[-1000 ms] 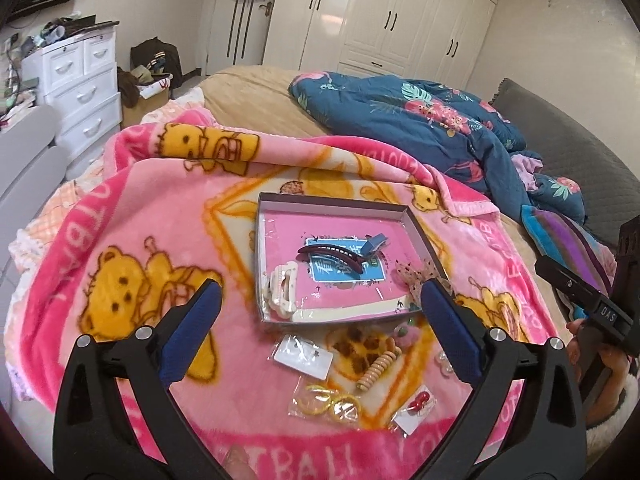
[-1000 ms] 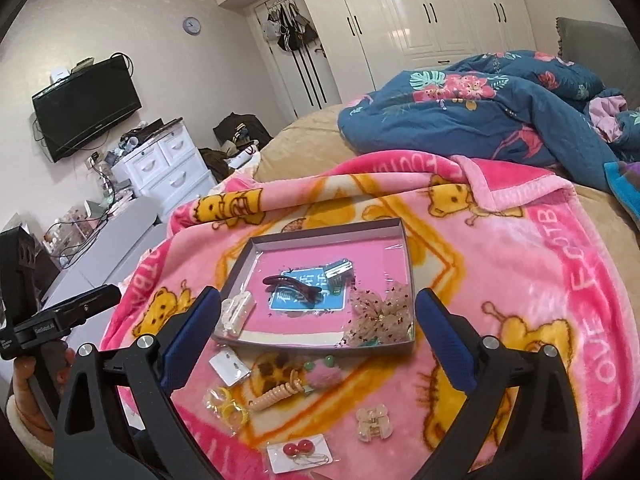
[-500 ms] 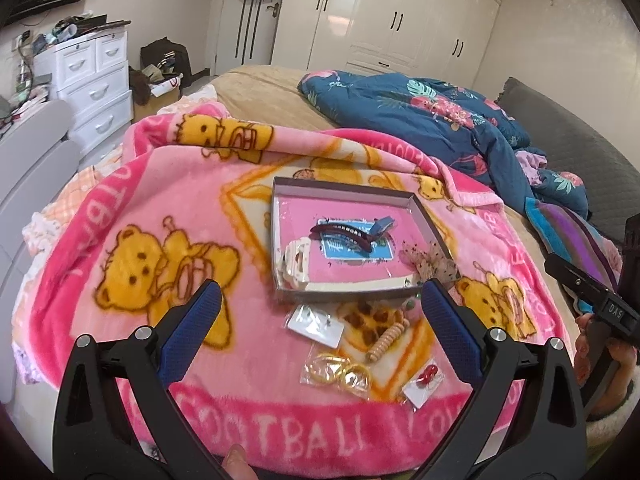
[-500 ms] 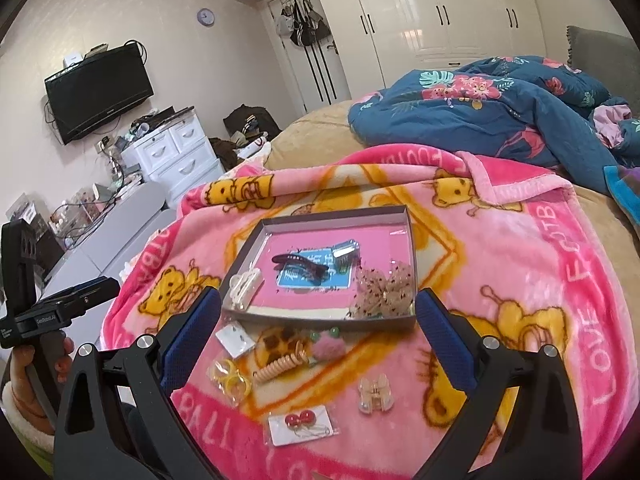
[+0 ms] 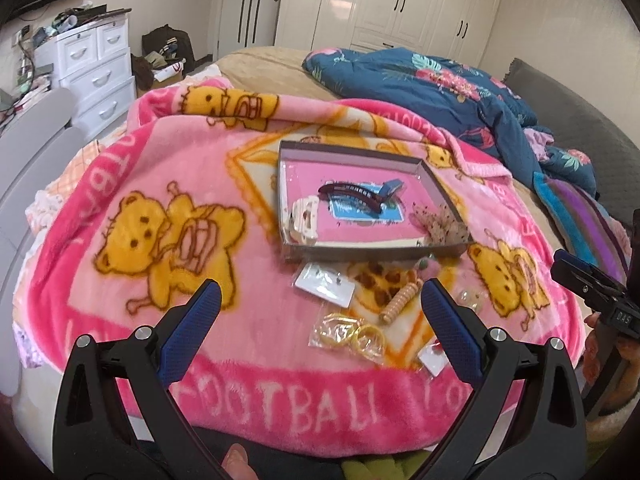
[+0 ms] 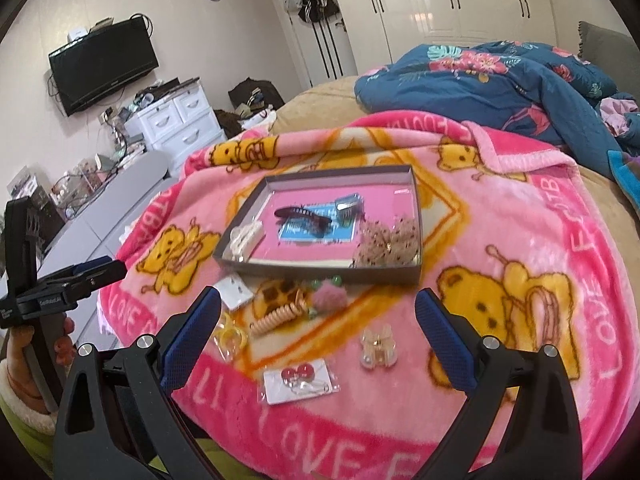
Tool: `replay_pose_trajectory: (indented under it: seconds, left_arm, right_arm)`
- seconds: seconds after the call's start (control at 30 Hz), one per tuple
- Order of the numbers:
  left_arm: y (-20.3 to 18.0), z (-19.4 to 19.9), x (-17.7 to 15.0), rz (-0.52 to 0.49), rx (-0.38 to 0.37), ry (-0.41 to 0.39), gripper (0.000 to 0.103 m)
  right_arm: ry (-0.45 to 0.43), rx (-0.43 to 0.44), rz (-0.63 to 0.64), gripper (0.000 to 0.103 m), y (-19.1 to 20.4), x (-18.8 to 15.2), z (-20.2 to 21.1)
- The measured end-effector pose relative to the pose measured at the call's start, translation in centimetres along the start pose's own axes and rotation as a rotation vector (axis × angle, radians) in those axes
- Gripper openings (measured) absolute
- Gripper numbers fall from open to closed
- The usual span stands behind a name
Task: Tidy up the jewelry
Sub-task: 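Open both tools and pull them back from the box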
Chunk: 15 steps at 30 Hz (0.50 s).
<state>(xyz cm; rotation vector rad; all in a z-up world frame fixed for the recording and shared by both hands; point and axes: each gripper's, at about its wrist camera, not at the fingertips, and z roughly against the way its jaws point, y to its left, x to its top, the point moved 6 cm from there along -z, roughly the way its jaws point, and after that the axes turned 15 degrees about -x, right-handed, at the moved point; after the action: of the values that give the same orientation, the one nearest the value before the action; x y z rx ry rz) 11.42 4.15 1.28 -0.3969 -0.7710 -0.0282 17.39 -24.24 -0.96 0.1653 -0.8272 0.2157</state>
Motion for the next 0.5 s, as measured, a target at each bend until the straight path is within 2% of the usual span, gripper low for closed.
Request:
replay_pose_trajectory:
  seconds: [0.5]
  left_arm:
    - [0.7, -3.0, -3.3, 0.003, 0.015, 0.092, 0.093]
  right_arm:
    - [0.104, 0.019, 0.013, 0.097, 0.8, -3.7, -2.8]
